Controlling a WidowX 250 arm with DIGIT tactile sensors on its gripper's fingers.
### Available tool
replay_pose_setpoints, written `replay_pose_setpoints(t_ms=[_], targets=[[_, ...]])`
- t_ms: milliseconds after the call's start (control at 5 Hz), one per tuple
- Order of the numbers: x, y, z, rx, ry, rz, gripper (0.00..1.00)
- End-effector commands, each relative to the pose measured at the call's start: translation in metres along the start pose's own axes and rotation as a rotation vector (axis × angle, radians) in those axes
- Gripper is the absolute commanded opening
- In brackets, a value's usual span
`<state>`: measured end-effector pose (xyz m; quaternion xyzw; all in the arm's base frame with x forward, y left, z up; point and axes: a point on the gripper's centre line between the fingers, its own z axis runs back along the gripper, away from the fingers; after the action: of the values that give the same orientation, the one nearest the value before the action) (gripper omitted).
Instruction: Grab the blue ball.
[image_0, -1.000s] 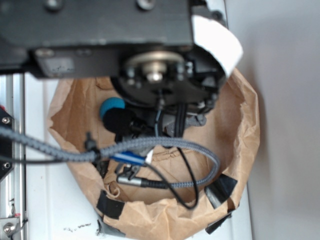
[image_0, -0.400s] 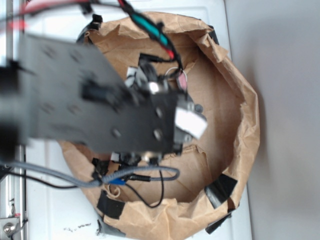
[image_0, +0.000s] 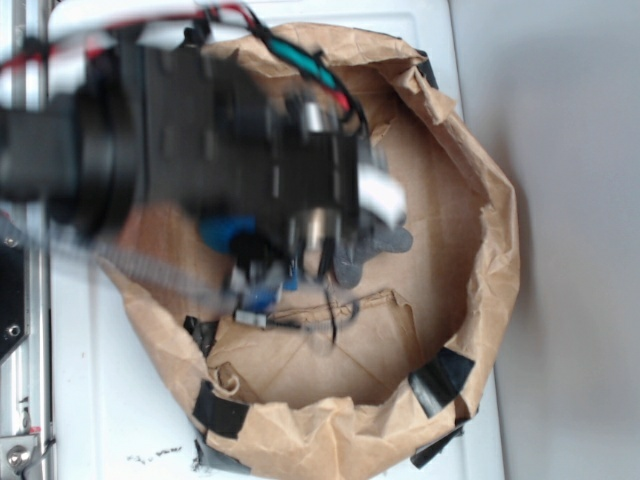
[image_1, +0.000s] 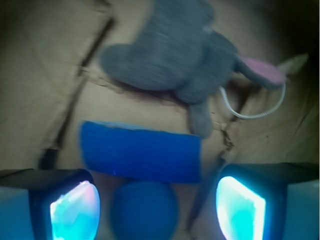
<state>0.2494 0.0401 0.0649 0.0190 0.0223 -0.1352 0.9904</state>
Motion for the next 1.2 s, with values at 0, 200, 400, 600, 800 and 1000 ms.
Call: replay_pose_setpoints(t_ms=[0,200,400,600,800,1000], targets=[[-0.024,0.003,0.006,-0.060,-0.061,0.017,1.00],[-0.035,-0.008,-0.011,-0.021,-0.038,-0.025,1.00],[-0.034,-0.019,-0.035,0.074,-0.033,-0.027,1.00],[-0.028,-0.022,-0.041,0.069,-0.008,-0.028,0.00],[-0.023,-0.021,-0.039,0.058,-0.003,-0.025,0.00],[-0.019,-0.023,-0.038,0.062,0.000,-0.008,0.00]])
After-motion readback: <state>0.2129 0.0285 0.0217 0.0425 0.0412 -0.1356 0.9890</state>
